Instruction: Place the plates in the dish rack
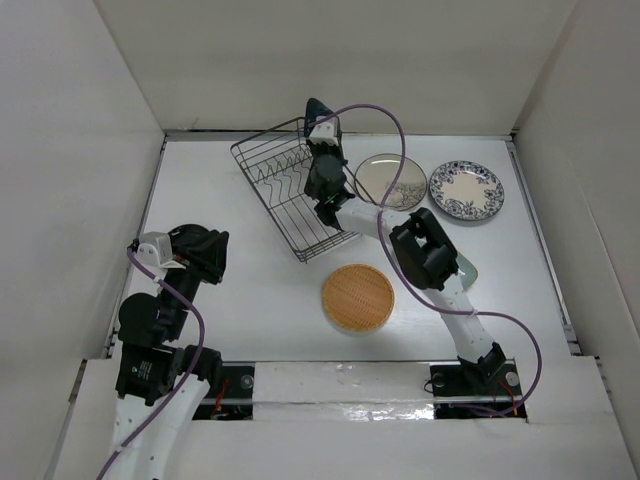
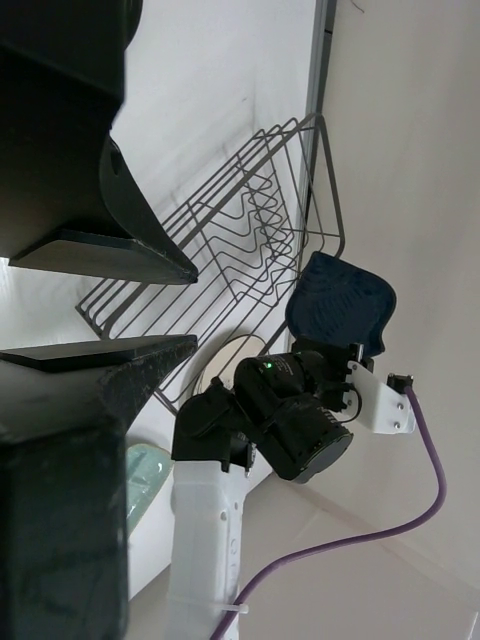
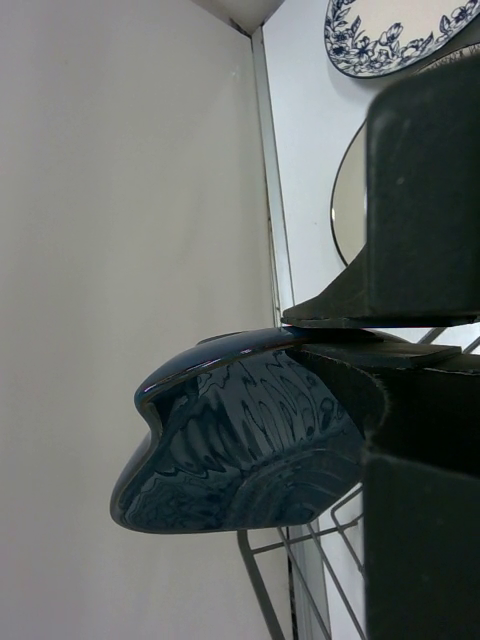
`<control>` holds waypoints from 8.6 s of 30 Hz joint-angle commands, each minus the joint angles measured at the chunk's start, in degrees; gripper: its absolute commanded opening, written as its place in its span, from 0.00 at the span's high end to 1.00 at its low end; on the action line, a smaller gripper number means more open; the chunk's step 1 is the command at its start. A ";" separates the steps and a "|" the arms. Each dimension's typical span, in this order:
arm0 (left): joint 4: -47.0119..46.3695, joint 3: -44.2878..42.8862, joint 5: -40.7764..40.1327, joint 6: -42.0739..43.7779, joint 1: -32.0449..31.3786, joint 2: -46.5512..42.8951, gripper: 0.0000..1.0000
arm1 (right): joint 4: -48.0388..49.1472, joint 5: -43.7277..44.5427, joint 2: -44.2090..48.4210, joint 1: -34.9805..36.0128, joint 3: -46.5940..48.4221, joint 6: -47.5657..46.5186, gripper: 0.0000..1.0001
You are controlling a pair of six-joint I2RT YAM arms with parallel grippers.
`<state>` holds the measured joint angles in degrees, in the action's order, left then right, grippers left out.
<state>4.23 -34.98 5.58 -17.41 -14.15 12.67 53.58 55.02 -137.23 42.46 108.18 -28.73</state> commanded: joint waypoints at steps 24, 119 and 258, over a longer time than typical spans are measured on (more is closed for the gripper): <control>-2.38 -0.53 0.74 0.36 -0.09 0.08 0.77 | 8.46 0.52 -1.02 3.33 -0.95 -0.18 0.96; -15.21 12.30 -3.48 -33.39 42.72 50.33 0.45 | -43.39 -52.39 76.14 9.05 -61.60 48.95 0.59; -11.08 -8.35 6.46 0.18 -1.32 29.70 0.37 | -42.86 -17.39 2.14 1.40 17.77 -8.64 1.00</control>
<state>-4.80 -43.57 12.47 -17.87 -15.40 42.61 6.11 36.56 -134.10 44.23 122.98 -37.50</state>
